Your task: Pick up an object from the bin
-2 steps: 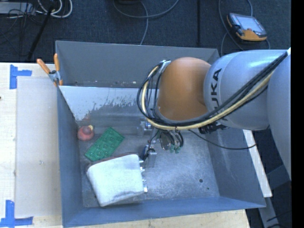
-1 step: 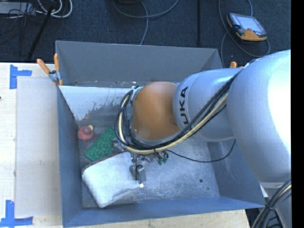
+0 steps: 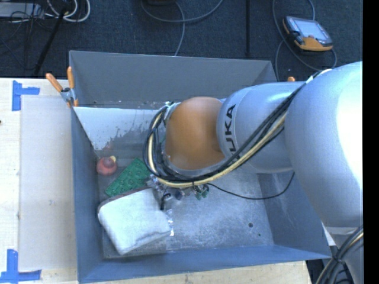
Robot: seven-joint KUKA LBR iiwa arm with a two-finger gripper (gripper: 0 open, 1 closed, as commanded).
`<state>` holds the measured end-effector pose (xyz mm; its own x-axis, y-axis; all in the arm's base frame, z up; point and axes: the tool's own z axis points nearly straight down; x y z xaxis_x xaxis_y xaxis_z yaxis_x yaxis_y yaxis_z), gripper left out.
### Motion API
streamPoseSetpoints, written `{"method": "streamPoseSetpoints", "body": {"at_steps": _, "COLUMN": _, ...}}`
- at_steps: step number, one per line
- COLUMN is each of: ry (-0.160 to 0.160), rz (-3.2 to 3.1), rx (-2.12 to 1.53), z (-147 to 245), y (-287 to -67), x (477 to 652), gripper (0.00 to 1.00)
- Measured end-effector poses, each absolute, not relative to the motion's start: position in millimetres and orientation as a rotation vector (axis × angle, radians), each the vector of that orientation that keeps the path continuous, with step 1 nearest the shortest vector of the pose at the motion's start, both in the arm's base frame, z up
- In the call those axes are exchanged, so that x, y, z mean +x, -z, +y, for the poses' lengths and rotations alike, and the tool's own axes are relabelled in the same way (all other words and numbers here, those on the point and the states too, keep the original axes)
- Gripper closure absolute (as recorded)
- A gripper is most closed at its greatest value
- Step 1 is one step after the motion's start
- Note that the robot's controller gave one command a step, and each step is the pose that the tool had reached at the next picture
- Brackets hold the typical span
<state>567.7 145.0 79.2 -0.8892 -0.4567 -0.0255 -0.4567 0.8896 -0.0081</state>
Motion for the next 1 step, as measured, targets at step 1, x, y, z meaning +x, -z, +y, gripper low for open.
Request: {"method": "streamPoseSetpoints", "body": {"at_steps": 1, "ry": 0.001, "rz": 3.054, "rx": -0.692, "z": 117.5, "y": -232.8, "x": 584.2, "gripper": 1.0}}
